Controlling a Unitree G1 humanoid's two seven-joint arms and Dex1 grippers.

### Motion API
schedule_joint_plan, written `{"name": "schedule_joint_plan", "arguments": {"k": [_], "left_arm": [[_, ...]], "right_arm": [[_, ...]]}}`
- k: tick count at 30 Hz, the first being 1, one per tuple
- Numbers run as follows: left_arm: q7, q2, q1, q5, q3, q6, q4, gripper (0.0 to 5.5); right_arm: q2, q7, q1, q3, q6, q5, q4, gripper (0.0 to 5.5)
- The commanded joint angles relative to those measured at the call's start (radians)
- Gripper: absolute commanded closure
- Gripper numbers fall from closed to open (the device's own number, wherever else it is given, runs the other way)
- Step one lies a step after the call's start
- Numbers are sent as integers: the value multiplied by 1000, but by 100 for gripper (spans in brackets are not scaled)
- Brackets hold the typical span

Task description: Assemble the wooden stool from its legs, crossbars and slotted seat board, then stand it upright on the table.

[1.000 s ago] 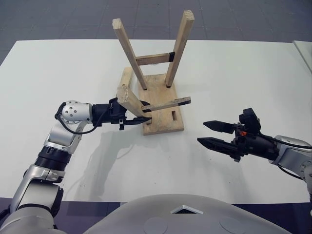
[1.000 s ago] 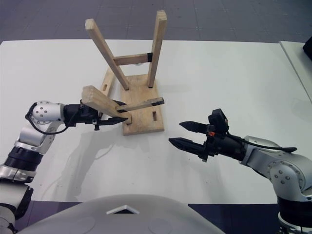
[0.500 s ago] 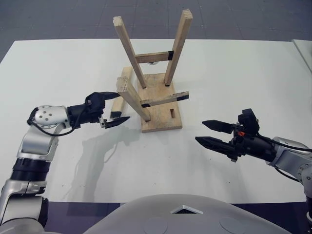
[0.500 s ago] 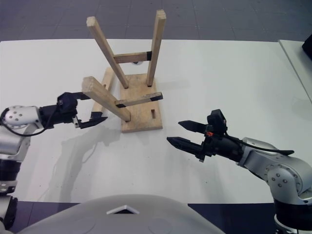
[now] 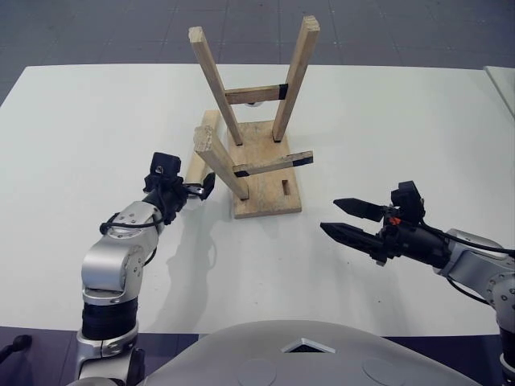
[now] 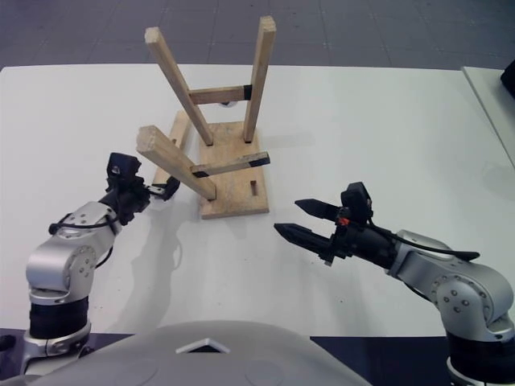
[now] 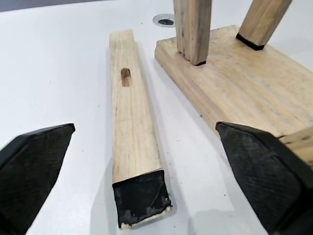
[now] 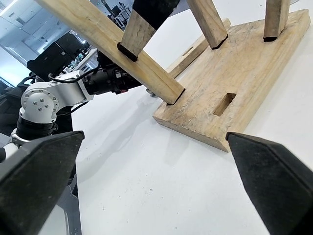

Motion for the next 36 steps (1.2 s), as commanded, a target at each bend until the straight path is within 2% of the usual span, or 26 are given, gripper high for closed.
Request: {"name": "schedule_joint_plan", "arguments": {"k": [1, 7, 15, 20, 22, 28, 32, 36], "left_arm": [[44, -7, -30, 69, -18, -15, 93, 14], [45, -54, -51, 82, -22, -49, 156, 103], [28, -51, -84, 110, -31, -89, 206, 232], [21, -49, -82, 130, -32, -143, 228, 319], [22, -52, -81, 138, -29, -162, 233, 348], [32, -61, -116, 121, 52, -271, 264, 348], [42, -27, -198, 121, 144, -400, 313, 348], [19, 49, -325, 101, 254, -549, 361, 348]], "right_arm": [[5, -12, -10, 5, 2, -11, 0, 10], [13, -24, -16, 9, 2, -7, 1, 10], [22, -48, -47, -8, 1, 3, 18, 10], [26, -60, -63, -16, 2, 9, 31, 90], [28, -68, -66, -14, 1, -1, 37, 62], [31, -78, -76, -18, -3, -9, 39, 158], [5, -96, -102, -79, -10, -2, 53, 93], [-76, -125, -216, -232, -11, 71, 72, 34]]}}
